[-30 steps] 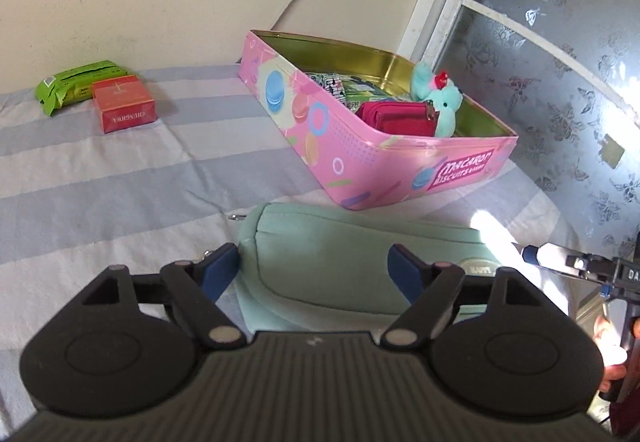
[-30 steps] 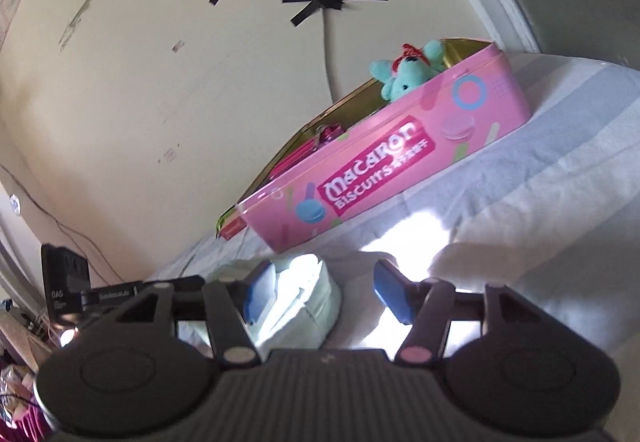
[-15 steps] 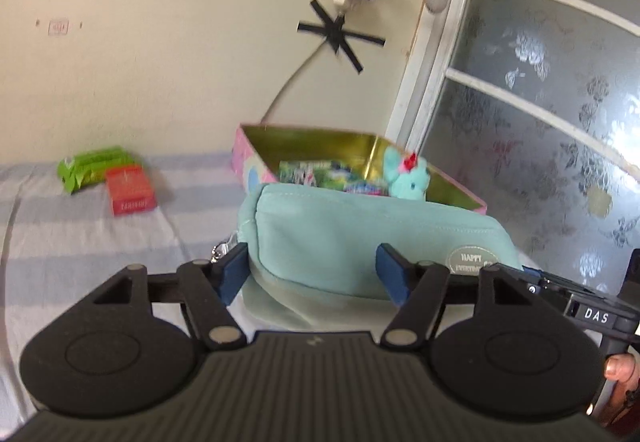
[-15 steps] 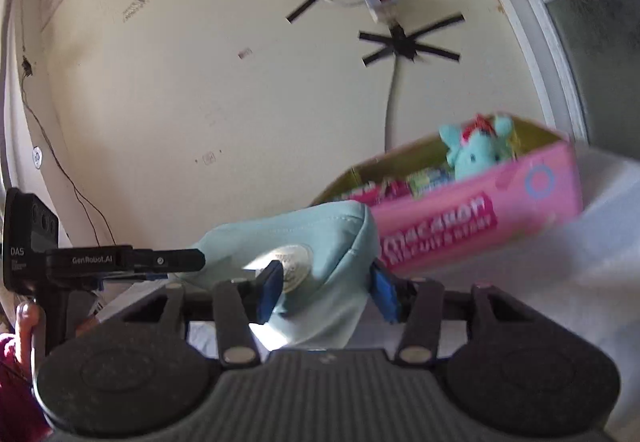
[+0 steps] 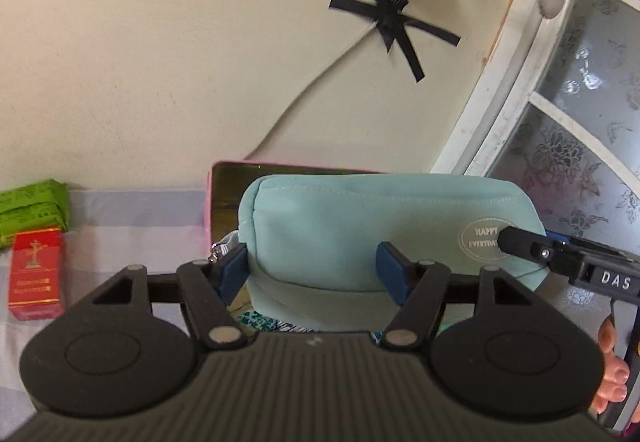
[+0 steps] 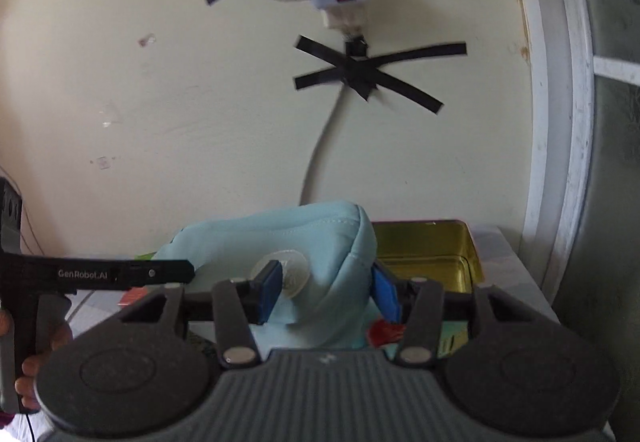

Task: Organize objects
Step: 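Carry the pencil case into the pink tin and open the right gripper, then move the right gripper to the red cigarette box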

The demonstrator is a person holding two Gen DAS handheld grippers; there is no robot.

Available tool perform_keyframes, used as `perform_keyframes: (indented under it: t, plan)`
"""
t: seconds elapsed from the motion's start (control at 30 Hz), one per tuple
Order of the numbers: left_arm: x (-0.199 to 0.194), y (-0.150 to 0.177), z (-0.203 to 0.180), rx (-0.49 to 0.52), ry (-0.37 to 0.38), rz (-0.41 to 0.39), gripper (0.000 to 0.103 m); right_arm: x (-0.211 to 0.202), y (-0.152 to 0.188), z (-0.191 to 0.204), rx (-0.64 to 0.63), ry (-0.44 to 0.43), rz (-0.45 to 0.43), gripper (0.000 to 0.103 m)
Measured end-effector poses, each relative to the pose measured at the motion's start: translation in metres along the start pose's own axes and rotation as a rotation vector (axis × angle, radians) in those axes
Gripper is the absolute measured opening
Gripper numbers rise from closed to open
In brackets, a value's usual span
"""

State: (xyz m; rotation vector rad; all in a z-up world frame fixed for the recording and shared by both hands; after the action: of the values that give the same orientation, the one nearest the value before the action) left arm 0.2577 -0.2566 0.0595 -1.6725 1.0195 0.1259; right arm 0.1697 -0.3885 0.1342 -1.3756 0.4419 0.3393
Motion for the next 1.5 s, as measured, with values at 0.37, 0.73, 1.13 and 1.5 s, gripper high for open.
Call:
perform_keyframes:
  t: [0.37, 0.73, 1.13, 1.5]
  plan:
    - [0.03, -0.002, -0.001, -0.032, -0.051, 0.013, 0.077, 0.067, -0.008, -0.049, 0.055, 0.155, 0.063, 0.058]
    - [-0.067, 0.039, -0.009, 0.042, 0.038, -0.097, 0.077, 0.018, 0.021, 0.009, -0.044, 0.091, 0.008, 0.044]
    - [-0.143, 0.114, 0.11, 0.112, -0.181, -0.097, 0.079, -0.006, 0.028, 0.108, -0.084, -0.046, 0.015, 0.046]
    - [-0.172, 0.11, 0.238, 0.018, -0.466, -0.068, 0.079, 0.048, 0.086, 0.269, -0.172, -0.295, 0.128, 0.047]
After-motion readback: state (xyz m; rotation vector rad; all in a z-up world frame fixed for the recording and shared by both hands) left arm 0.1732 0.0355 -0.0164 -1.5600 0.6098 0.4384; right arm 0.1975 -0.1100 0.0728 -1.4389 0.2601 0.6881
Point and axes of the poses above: each gripper's, at about its wrist camera, not at the fingertips, and x roughly the way its jaws point, z to its left, y to its underside, the point moved 5 cm from there along x, roughly the way its jaws point, and after that the axes turned 6 degrees about -x, right-handed, at the moved point
